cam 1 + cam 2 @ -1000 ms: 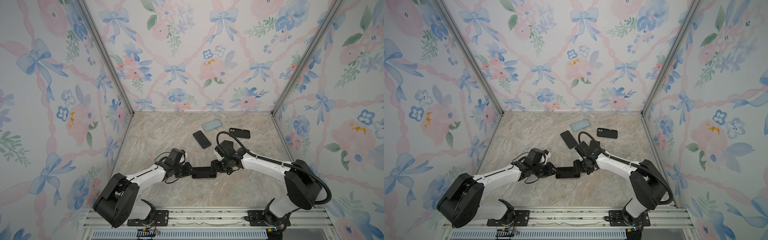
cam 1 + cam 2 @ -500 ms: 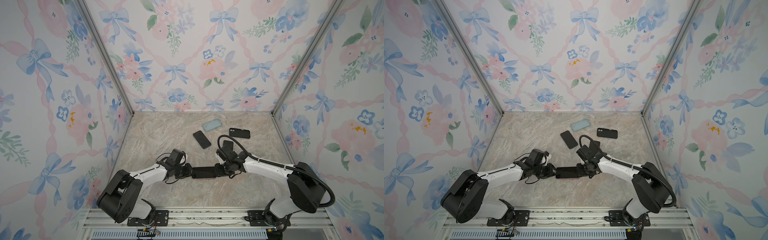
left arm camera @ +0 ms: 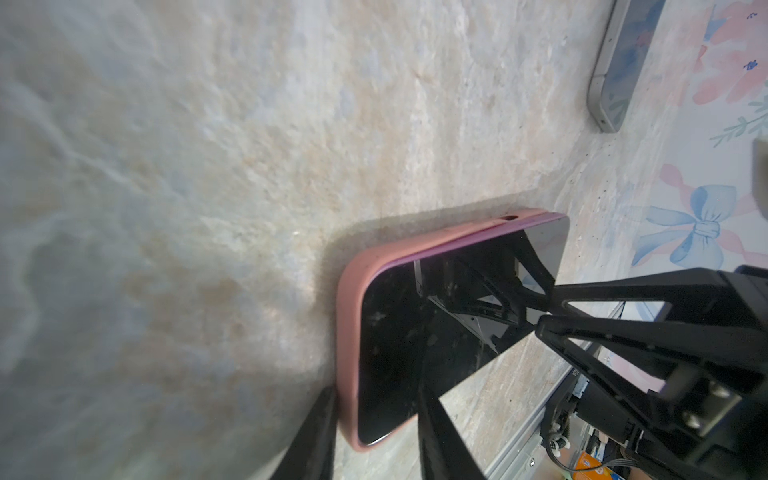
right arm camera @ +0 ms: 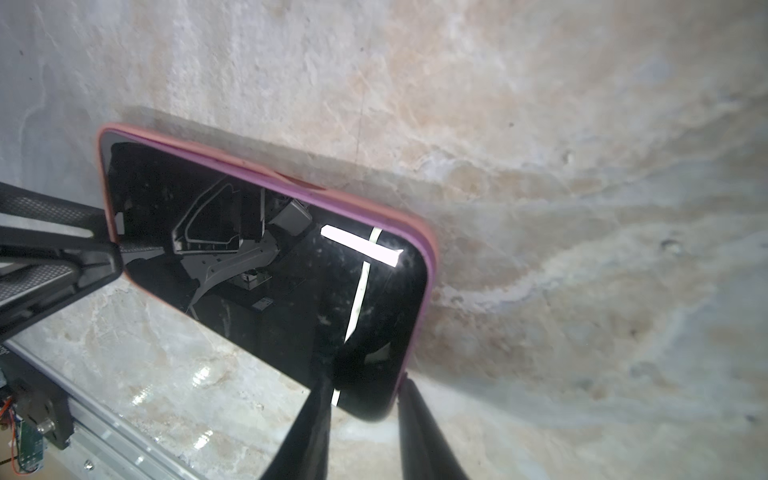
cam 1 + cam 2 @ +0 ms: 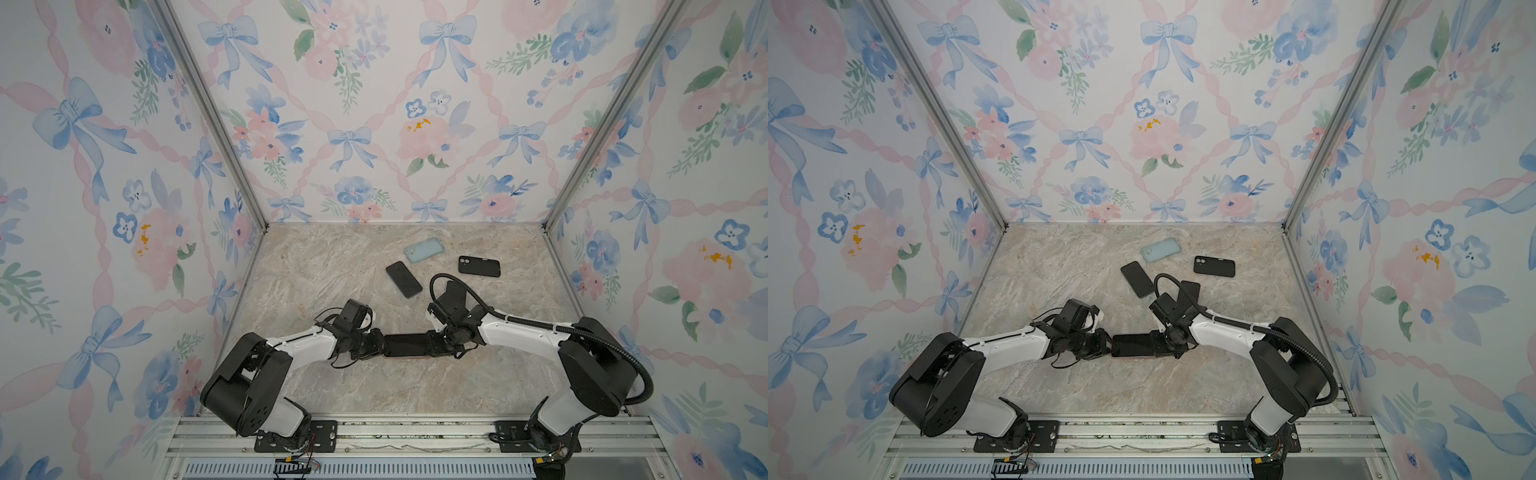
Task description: Put the phone into the phone case
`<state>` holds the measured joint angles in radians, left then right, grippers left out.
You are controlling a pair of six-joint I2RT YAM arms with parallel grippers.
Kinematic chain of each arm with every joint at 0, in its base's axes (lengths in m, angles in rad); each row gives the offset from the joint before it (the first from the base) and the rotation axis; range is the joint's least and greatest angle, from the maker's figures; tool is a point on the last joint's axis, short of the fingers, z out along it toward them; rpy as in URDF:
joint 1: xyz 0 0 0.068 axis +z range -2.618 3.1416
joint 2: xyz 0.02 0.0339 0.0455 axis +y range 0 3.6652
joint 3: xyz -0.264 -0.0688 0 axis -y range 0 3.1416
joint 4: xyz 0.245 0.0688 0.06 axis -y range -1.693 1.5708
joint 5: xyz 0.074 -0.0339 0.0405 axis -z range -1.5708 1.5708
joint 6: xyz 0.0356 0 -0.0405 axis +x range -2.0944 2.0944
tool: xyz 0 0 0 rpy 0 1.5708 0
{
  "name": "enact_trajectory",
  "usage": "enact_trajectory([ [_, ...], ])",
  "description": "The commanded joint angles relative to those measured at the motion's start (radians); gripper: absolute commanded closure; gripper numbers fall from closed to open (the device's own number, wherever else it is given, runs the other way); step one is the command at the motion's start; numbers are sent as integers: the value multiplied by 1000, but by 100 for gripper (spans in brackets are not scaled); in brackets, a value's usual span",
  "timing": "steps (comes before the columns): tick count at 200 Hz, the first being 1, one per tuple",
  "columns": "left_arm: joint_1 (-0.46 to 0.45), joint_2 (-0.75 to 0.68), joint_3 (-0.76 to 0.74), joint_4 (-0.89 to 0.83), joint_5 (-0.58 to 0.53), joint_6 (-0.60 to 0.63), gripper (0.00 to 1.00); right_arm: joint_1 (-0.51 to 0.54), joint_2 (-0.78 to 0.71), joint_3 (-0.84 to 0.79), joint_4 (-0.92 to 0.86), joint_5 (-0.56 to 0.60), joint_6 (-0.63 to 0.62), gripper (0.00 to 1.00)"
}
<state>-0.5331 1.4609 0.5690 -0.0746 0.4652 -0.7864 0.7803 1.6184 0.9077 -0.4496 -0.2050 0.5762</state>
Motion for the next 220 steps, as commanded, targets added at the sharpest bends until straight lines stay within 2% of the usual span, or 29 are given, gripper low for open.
enact_trajectory([
  [1, -1, 25, 2, 36, 32, 3, 68, 21, 20, -17, 26, -36, 5, 73],
  [79, -18, 43, -12, 108, 67, -27, 70, 74, 72, -19, 87, -72, 42, 81],
  [119, -21, 38, -15, 117, 67, -30, 74, 98, 97, -18, 115, -76, 86, 83],
  [151, -20, 18, -24, 104, 58, -26, 75, 94, 74, 0, 60, -47, 69, 83],
  [170, -17, -29, -30, 45, 19, -12, 73, 74, 2, 20, -35, 18, 8, 79],
  [194, -10, -84, -46, -13, -16, -2, 67, 37, -58, 41, -119, 80, -63, 69],
  [220, -20, -135, -77, -14, -16, -27, 57, -8, -80, 55, -84, 81, -183, 60],
])
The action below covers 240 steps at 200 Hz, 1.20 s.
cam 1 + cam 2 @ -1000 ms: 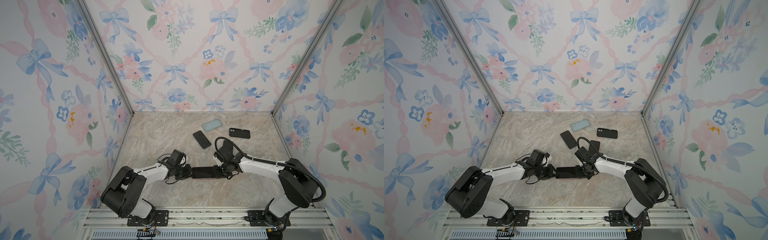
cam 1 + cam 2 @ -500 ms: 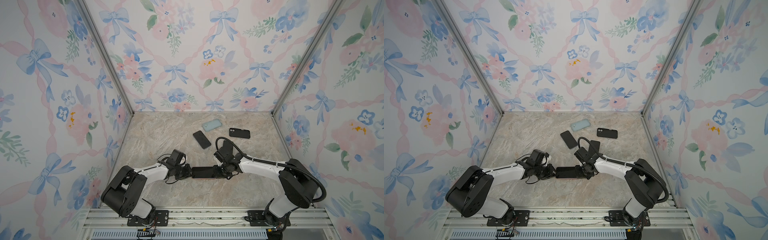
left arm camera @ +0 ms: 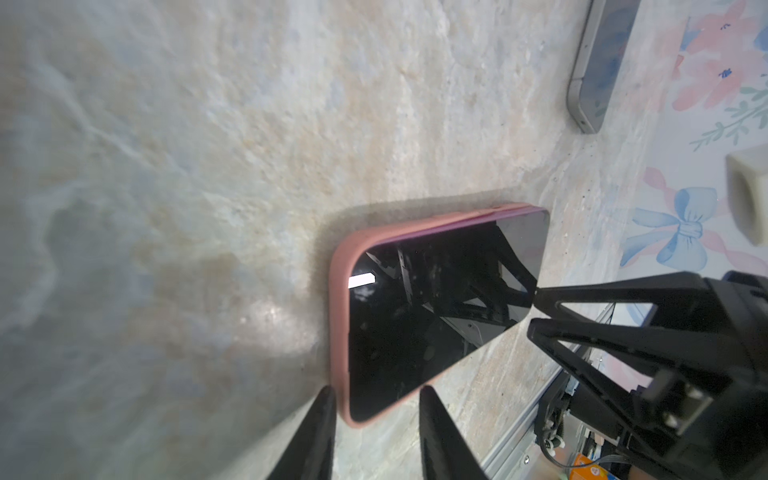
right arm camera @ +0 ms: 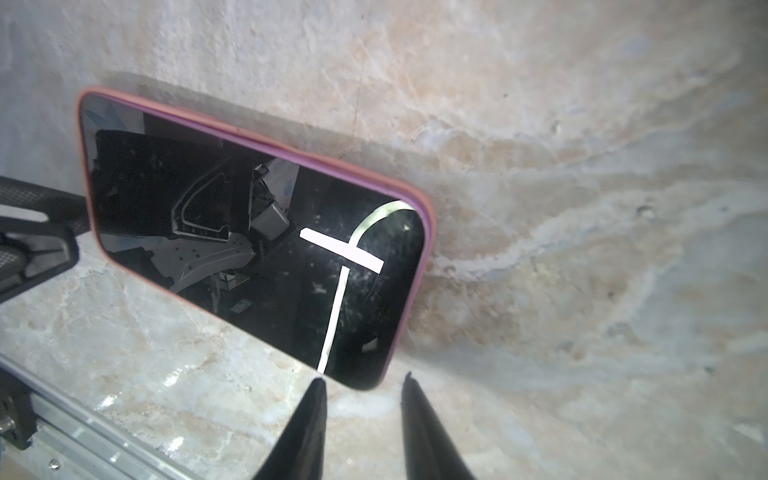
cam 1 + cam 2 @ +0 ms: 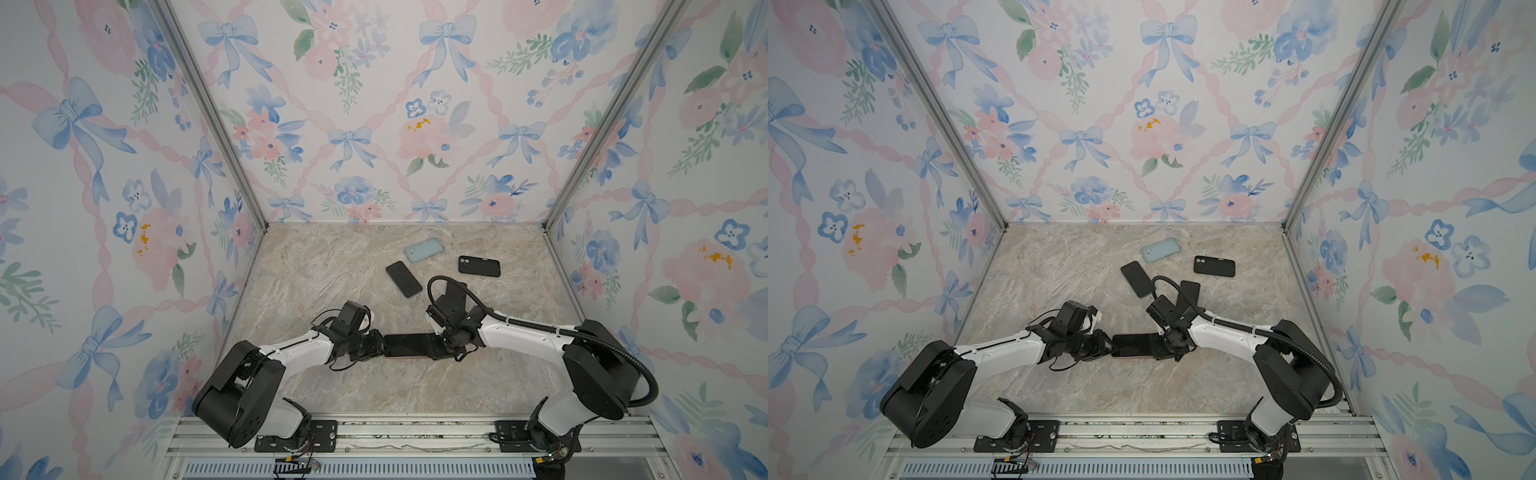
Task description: Put the phone into the phone case
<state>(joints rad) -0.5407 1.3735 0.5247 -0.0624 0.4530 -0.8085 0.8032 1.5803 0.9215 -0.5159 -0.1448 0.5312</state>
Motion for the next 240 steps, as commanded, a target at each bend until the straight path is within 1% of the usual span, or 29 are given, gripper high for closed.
enact_trajectory([
  [1, -13, -50, -34, -25, -4, -7, 57, -32, -42, 43, -14, 19, -143, 60],
  [34, -83, -76, -47, -24, -30, -54, 53, -68, -13, 95, 34, -4, -329, 52],
  [43, -101, -75, -54, -16, -40, -74, 52, -85, 1, 101, 63, -16, -354, 51],
  [55, -127, -74, -73, 25, -40, -103, 51, -109, 24, 102, 104, -75, -379, 49],
  [77, -158, -57, -82, 81, -37, -132, 51, -122, 82, 141, 98, -90, -426, 48],
  [99, -174, -26, -78, 114, -37, -138, 51, -132, 145, 158, 122, -145, -436, 45],
  [139, -174, 37, -80, 172, -33, -148, 52, -143, 212, 174, 100, -192, -450, 42],
  [183, -163, 88, -51, 178, -30, -135, 55, -148, 220, 175, 62, -214, -465, 42],
  [240, -115, 112, -51, 176, -45, -146, 57, -133, 190, 119, 57, -261, -434, 44],
])
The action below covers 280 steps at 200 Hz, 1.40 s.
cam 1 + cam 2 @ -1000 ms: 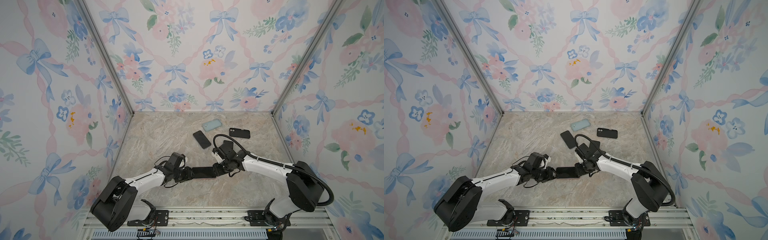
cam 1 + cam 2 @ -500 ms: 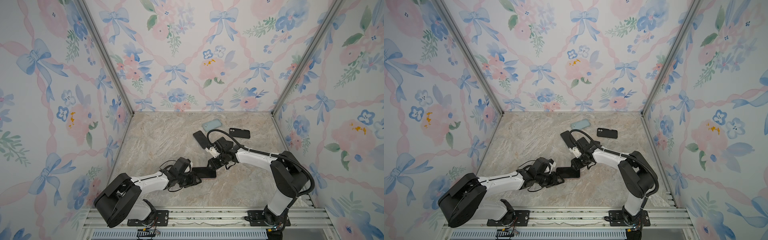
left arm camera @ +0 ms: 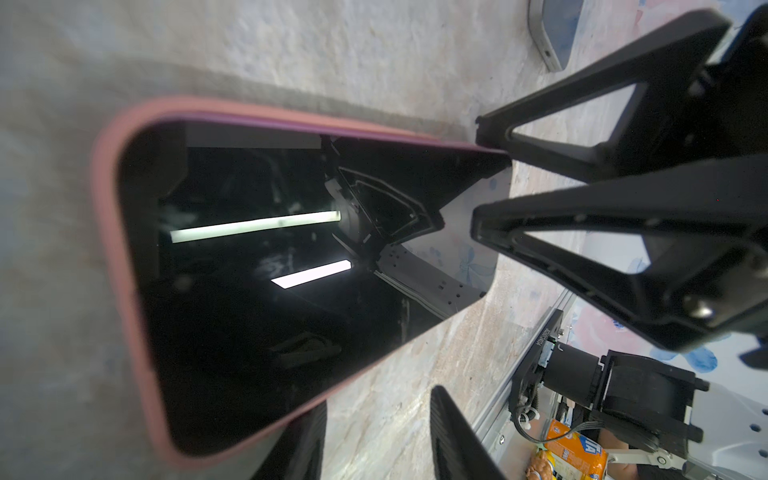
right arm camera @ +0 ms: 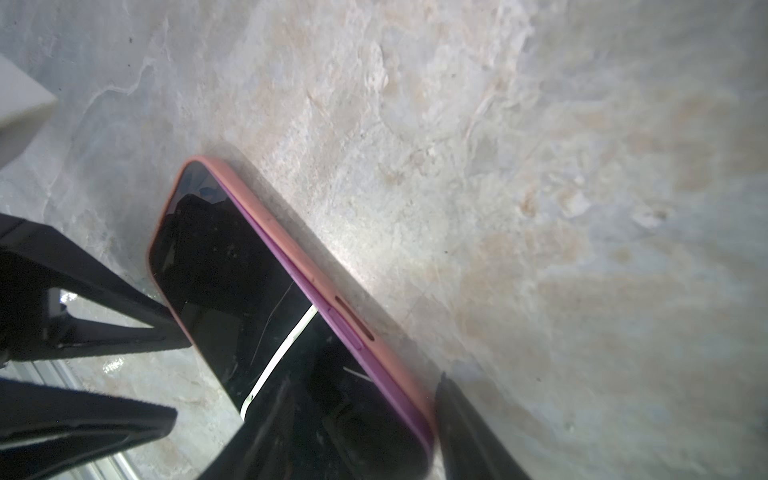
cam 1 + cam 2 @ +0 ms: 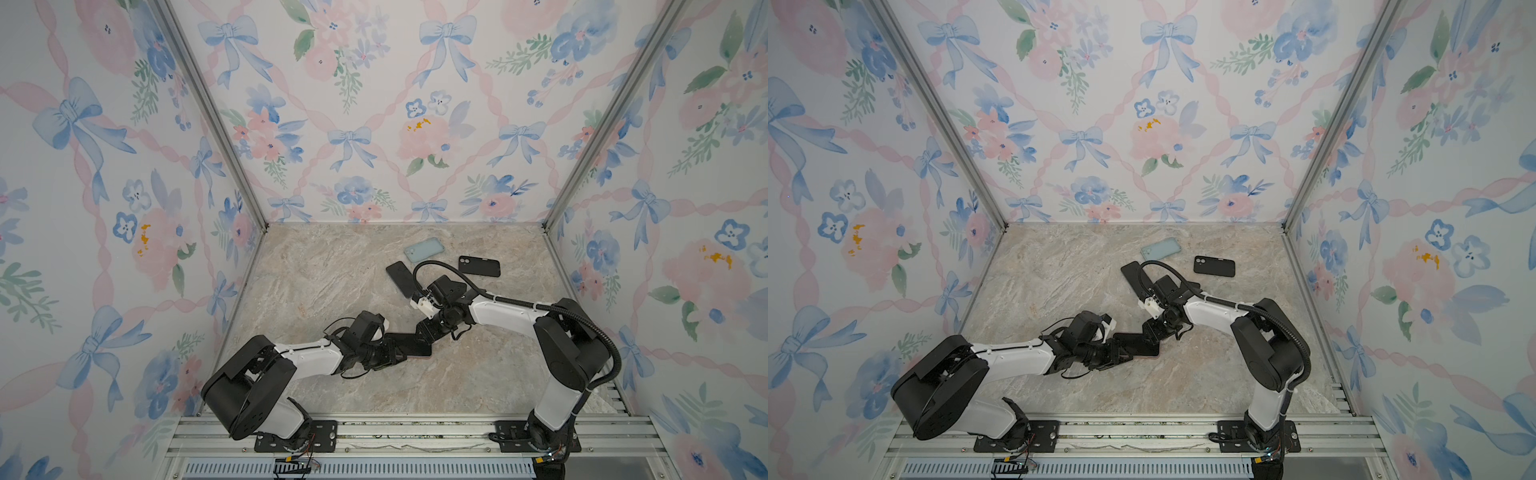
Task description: Put the phone into the phone case
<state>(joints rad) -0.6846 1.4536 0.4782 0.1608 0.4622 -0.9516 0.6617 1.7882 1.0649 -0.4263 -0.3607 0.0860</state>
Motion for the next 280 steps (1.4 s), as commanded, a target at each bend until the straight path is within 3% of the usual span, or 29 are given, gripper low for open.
enact_trajectory([
  [1, 30, 32, -3, -47, -54, -3, 57, 9, -19, -25, -32, -45, 12, 44],
  [114, 104, 145, 121, -61, -20, 74, 66, 106, -85, -118, 36, -75, 142, 49],
  [169, 131, 188, 165, -83, 7, 118, 71, 133, -127, -158, 63, -29, 221, 48],
  [209, 128, 126, 158, -178, 10, 110, 71, 142, -231, -201, 79, 124, 476, 46],
  [240, 86, 54, 143, -208, 18, 34, 66, 154, -306, -263, 133, 168, 688, 45],
  [280, 34, 27, 149, -287, 6, -23, 67, 187, -327, -263, 124, 206, 784, 44],
])
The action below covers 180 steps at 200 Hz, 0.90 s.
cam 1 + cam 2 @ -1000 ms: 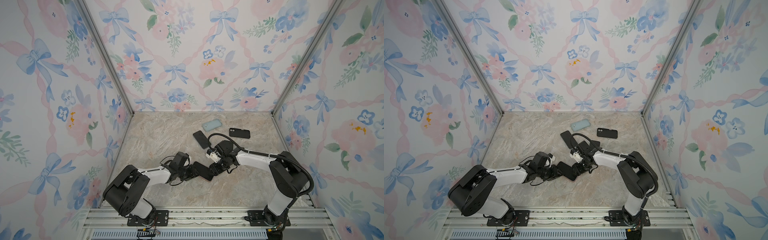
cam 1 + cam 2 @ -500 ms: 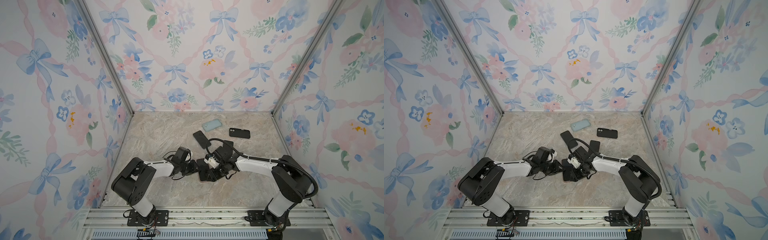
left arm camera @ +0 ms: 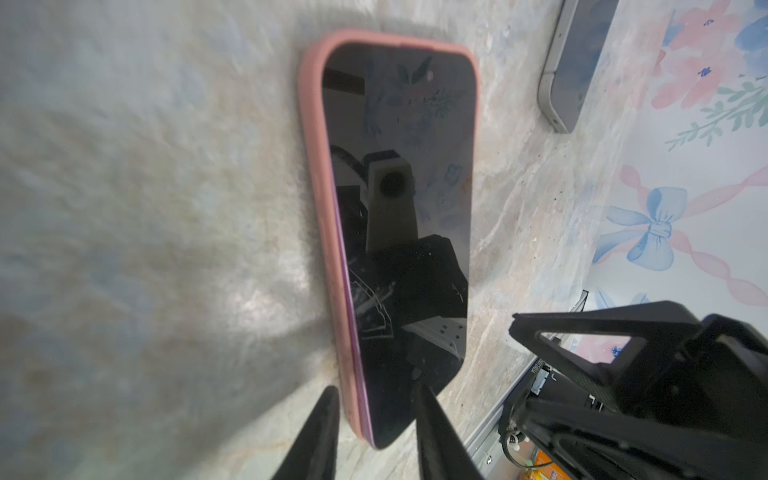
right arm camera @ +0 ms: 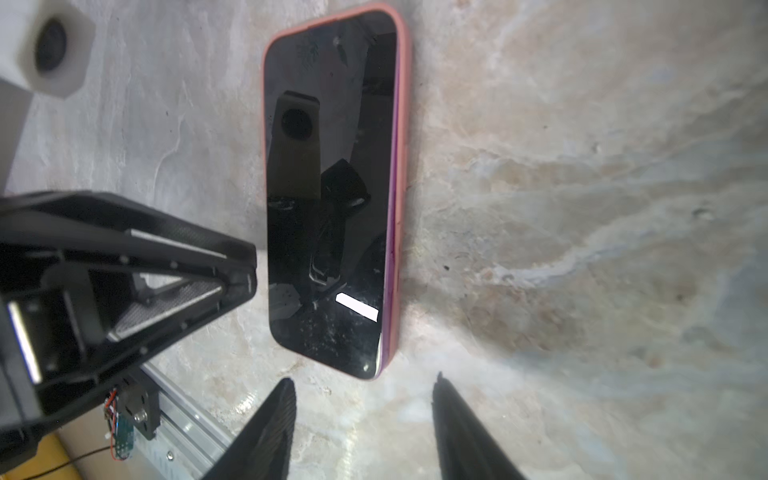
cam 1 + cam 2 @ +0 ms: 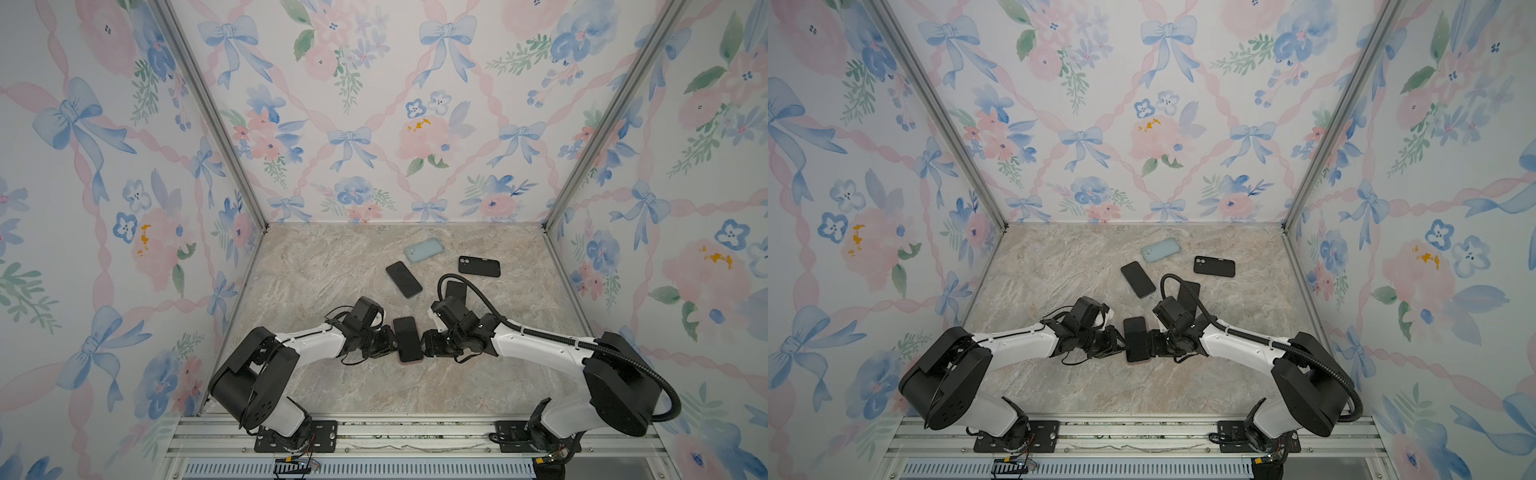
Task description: Put the phone into the phone case
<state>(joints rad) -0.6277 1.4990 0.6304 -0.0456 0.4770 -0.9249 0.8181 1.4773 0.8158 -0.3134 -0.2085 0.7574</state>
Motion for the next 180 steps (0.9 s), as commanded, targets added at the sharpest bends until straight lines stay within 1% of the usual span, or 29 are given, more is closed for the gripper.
enact_trajectory([
  [1, -24, -18, -5, -81, -9, -51, 67, 31, -17, -15, 11, 54, 112, 44],
  [20, -50, -28, 0, -100, -24, -72, 66, 35, -22, -25, 22, 58, 116, 43],
  [50, -79, -12, 35, -168, -46, -62, 65, 40, -30, -51, 51, 54, 117, 41],
  [68, -89, 5, 55, -214, -66, -61, 71, 36, -20, -49, 31, 53, 118, 40],
  [146, -110, 64, 89, -220, -58, -48, 79, 37, 15, -62, 85, 17, 97, 42],
  [180, -113, 83, 94, -220, -57, -40, 86, 38, 38, -60, 94, 10, 87, 42],
])
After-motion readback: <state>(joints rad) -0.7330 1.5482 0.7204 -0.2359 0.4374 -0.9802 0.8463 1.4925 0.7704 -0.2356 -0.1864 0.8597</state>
